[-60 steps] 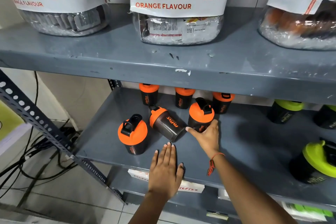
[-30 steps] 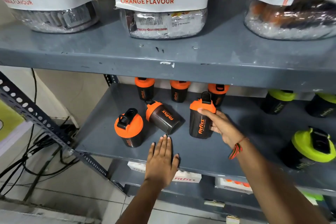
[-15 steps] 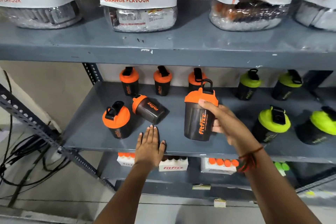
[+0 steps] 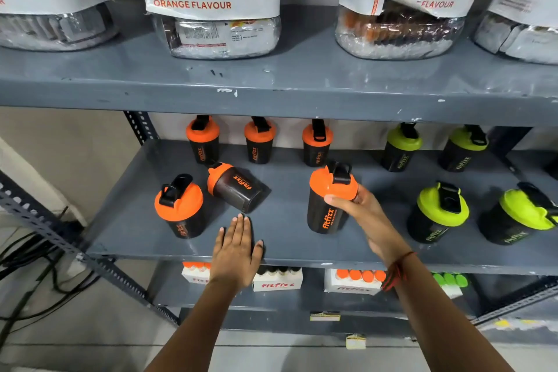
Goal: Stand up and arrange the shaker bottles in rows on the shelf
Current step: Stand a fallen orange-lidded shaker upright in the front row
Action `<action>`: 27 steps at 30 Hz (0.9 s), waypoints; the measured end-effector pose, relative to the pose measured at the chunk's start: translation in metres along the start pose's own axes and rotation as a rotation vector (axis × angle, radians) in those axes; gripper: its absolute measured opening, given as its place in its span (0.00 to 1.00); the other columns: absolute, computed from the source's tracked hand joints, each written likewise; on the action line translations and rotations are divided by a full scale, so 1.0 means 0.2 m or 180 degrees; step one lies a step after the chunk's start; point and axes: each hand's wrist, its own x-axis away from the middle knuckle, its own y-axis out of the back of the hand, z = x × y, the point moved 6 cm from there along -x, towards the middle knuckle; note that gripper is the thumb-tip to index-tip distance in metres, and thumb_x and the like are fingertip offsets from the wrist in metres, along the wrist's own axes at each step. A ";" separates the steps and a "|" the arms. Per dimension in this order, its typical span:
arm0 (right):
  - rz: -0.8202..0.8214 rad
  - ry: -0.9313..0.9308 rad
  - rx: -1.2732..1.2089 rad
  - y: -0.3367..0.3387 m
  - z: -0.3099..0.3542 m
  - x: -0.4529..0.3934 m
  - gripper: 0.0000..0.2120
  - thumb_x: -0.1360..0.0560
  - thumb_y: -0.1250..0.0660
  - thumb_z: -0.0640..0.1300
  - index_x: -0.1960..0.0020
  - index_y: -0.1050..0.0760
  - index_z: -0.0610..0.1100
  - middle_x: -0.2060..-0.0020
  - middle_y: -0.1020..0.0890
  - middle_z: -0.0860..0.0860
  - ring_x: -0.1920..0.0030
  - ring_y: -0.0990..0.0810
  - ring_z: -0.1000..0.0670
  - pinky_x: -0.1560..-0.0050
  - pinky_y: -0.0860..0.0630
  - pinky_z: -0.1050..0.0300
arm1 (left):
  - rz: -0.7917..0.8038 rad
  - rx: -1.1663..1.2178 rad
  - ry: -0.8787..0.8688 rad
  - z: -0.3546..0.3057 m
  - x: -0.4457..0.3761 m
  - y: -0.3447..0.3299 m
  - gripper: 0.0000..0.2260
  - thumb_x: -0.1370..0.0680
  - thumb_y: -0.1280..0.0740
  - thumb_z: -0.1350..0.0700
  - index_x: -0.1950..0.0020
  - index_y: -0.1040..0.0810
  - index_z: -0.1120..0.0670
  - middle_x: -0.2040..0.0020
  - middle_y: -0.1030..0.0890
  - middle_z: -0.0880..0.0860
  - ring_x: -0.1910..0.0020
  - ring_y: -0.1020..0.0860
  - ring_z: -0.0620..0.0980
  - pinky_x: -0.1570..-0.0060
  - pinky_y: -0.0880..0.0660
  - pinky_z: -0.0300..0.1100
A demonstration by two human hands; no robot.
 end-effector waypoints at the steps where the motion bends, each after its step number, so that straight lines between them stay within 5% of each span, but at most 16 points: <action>1: -0.0021 0.0010 0.0030 0.03 -0.04 -0.02 0.29 0.35 0.21 0.49 0.35 0.22 0.50 0.42 0.14 0.52 0.40 0.18 0.53 0.36 0.26 0.54 | -0.0020 0.0006 -0.0007 0.00 0.00 0.00 0.36 0.27 0.69 0.38 0.24 0.58 0.57 0.22 0.54 0.54 0.25 0.60 0.50 0.29 0.65 0.48; 19: -0.0027 0.0060 0.0146 0.11 -0.35 -0.09 0.33 0.32 0.22 0.36 0.30 0.30 0.47 0.38 0.18 0.49 0.39 0.19 0.53 0.43 0.23 0.61 | -0.0184 0.0024 -0.0064 0.01 0.01 -0.01 0.33 0.23 0.64 0.39 0.23 0.54 0.57 0.22 0.50 0.54 0.25 0.58 0.48 0.28 0.64 0.47; 27: 0.0097 0.0092 0.0064 0.10 -0.39 -0.10 0.37 0.31 0.23 0.33 0.27 0.32 0.48 0.36 0.19 0.49 0.34 0.22 0.52 0.34 0.26 0.55 | -0.0107 0.0008 -0.0041 0.00 0.01 0.00 0.35 0.25 0.68 0.37 0.23 0.56 0.56 0.22 0.53 0.54 0.25 0.60 0.48 0.28 0.64 0.47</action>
